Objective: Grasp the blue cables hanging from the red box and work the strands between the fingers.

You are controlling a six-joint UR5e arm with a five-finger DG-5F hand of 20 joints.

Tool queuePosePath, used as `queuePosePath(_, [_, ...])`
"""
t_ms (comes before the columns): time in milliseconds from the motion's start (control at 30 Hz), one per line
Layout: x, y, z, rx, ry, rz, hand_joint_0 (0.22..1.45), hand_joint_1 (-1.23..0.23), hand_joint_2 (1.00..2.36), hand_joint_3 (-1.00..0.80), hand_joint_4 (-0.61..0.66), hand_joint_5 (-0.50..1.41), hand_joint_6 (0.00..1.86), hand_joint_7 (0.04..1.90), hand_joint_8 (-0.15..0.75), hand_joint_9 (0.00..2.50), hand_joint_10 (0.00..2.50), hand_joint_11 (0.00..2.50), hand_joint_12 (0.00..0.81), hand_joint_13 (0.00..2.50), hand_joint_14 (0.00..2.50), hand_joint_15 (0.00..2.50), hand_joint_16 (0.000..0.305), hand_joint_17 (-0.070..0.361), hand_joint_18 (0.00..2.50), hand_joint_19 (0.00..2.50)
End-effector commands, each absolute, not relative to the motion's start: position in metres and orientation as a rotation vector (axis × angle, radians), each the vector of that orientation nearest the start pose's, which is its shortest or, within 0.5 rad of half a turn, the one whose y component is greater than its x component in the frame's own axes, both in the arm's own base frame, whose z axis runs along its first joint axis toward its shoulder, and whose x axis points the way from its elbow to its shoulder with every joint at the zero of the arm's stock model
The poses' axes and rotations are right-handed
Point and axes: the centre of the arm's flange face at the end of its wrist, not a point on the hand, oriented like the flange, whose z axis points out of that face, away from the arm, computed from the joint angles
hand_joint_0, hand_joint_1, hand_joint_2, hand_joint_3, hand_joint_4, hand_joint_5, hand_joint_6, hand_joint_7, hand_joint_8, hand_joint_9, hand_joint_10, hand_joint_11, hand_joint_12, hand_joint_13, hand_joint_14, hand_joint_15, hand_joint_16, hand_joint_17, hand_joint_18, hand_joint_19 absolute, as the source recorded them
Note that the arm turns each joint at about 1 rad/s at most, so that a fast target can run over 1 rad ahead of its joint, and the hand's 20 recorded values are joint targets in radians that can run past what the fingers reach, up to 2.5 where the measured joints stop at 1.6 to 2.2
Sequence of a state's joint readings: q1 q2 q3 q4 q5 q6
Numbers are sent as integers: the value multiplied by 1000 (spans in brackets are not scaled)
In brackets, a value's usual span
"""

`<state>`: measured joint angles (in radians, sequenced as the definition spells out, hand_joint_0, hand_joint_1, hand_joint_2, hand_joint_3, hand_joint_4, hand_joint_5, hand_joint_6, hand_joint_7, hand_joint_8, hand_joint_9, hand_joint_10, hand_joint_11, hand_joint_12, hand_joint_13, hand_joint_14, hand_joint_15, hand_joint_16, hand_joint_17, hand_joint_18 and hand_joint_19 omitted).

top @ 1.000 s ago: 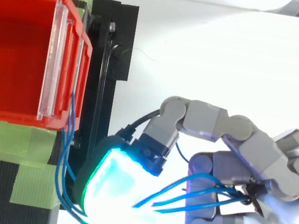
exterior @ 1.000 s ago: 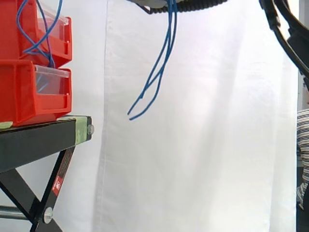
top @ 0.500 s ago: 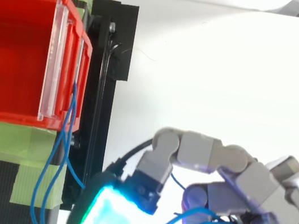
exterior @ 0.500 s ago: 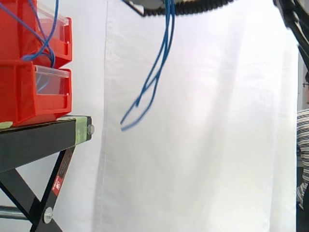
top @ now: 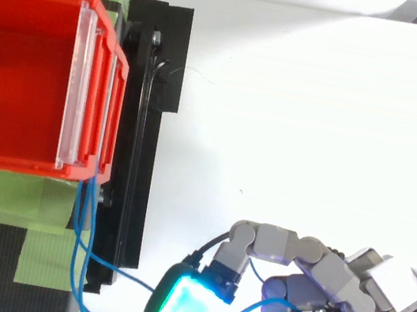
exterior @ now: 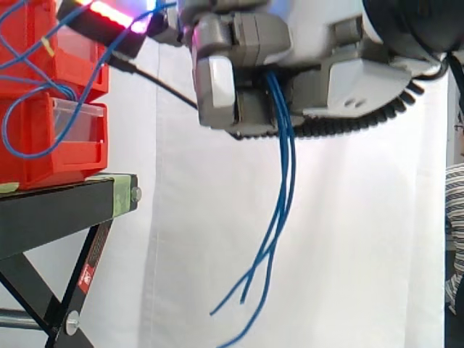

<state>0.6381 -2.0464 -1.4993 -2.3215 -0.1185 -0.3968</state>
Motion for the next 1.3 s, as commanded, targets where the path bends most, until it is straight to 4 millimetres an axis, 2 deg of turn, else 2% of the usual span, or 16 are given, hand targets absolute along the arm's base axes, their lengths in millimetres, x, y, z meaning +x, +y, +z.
queuePosePath(0, [625, 177, 286, 1453, 566, 598, 910, -609, 1012, -737, 236, 222, 739, 1297, 384, 987, 2500, 2500, 419, 1081, 2500, 1644, 46, 104, 1462, 1184])
queuePosePath(133, [626, 177, 271, 1454, 574, 593, 913, -610, 1012, -715, 225, 208, 769, 1297, 384, 987, 2500, 2500, 419, 1081, 2500, 1644, 46, 104, 1462, 1184])
queuePosePath(1267, [611, 163, 263, 1362, 777, 364, 912, -604, 1014, -657, 238, 176, 905, 1247, 384, 987, 2500, 2500, 419, 1081, 2500, 1644, 46, 104, 1462, 1184])
